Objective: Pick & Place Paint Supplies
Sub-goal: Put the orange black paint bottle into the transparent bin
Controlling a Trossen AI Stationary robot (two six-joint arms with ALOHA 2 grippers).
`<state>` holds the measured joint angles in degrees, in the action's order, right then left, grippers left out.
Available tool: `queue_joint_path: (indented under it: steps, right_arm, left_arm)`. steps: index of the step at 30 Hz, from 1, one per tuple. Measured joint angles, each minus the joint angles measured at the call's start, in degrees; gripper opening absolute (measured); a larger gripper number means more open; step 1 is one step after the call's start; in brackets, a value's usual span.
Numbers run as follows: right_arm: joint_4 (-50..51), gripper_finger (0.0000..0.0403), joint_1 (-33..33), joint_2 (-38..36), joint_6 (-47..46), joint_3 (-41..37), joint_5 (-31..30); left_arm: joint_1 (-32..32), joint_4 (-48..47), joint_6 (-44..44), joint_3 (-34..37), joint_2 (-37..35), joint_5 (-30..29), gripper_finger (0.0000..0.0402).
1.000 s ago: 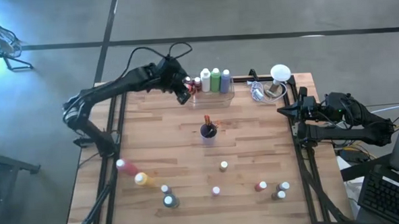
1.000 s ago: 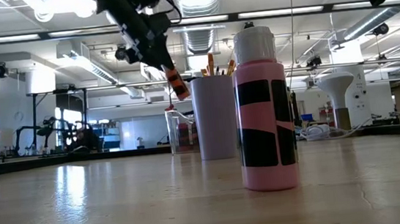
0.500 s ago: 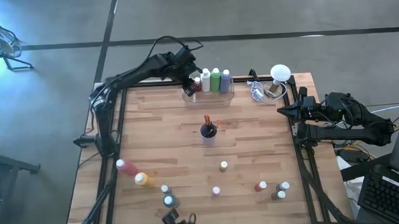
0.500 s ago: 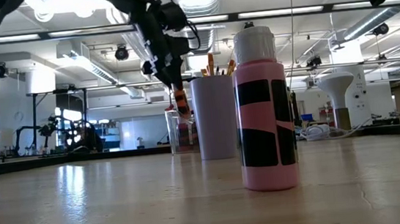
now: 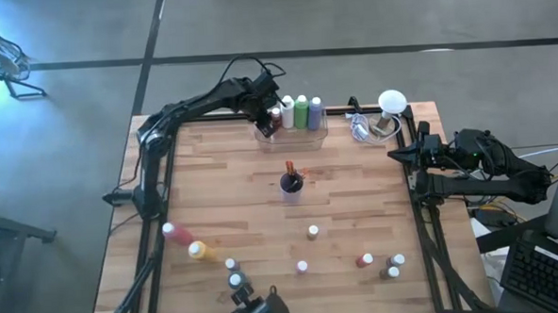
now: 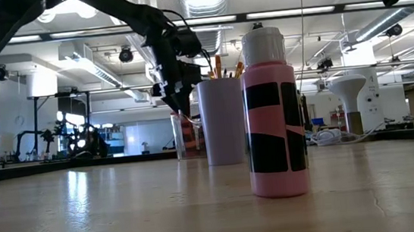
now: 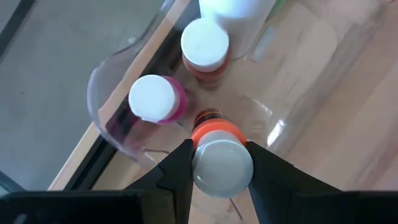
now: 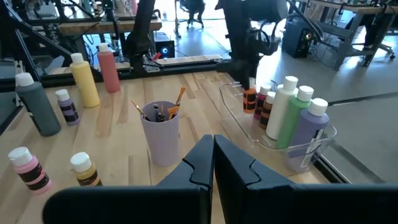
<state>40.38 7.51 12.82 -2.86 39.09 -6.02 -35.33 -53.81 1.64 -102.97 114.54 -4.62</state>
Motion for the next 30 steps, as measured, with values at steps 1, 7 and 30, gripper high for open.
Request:
queue_joint_path:
  steps: [1, 7, 30]
  right_arm:
    - [0.01, 0.0008, -0.01, -0.01, 0.00, 0.01, -0.01]
    - [0.00, 0.0008, -0.01, -0.02, -0.05, 0.00, 0.00]
    - [0.00, 0.0008, 0.00, 0.00, -0.06, 0.00, 0.00]
  left_arm:
    - [-0.07, 0.35, 0.07, -0.01, 0.50, -0.04, 0.0128]
    - [-0.53, 1.87, 0.15, -0.19, 2.36, -0.16, 0.0128]
    - [-1.33, 3.14, -0.09, -1.08, 4.25, -0.02, 0.0156]
